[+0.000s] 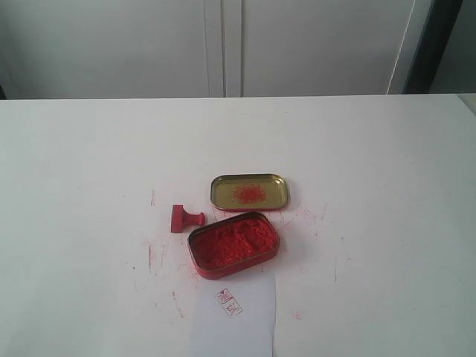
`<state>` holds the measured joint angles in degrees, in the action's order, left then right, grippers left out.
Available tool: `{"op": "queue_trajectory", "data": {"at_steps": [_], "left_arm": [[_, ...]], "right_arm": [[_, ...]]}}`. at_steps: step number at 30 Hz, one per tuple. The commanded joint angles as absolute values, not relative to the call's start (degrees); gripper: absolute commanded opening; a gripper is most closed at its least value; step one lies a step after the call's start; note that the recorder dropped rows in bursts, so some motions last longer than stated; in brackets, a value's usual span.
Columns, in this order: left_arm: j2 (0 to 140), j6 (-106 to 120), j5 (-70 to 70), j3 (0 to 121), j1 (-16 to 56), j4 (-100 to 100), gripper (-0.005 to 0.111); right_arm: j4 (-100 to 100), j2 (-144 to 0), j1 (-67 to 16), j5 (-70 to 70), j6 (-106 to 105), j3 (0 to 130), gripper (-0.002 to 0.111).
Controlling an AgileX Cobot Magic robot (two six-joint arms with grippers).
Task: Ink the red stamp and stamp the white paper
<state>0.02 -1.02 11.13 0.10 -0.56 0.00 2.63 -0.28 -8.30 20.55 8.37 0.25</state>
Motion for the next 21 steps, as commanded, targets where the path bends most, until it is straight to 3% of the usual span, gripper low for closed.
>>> {"op": "queue_trajectory", "data": {"at_steps": [1, 21], "left_arm": [[0.0, -1.2, 11.1, 0.0, -0.4, 0.3, 0.000], [0.0, -1.2, 11.1, 0.0, -0.4, 0.3, 0.000]], "right_arm": [[2.8, 0.0, -7.9, 19.8, 7.8, 0.0, 0.000], [2.8, 0.0, -2.1, 19.8, 7.8, 0.0, 0.000]]}}
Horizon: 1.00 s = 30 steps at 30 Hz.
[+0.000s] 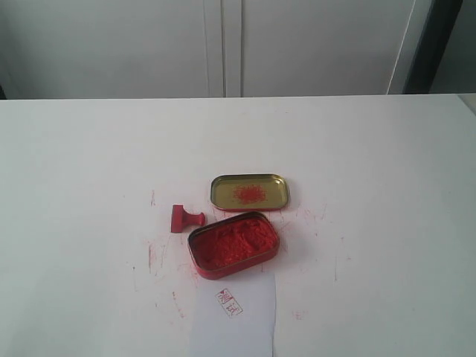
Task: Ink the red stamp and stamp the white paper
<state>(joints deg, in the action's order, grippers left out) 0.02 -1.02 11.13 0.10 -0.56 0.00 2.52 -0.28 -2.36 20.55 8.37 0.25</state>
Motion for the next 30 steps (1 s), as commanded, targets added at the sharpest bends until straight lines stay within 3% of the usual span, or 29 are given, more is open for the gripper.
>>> {"op": "queue_trajectory", "data": {"at_steps": [1, 30], "left_arm": [[0.0, -1.2, 11.1, 0.0, -0.4, 0.3, 0.000], [0.0, -1.2, 11.1, 0.0, -0.4, 0.3, 0.000]], "right_arm": [[2.8, 0.0, -2.1, 19.8, 7.8, 0.0, 0.000], [2.8, 0.0, -2.1, 19.8, 0.5, 0.0, 0.000]]}}
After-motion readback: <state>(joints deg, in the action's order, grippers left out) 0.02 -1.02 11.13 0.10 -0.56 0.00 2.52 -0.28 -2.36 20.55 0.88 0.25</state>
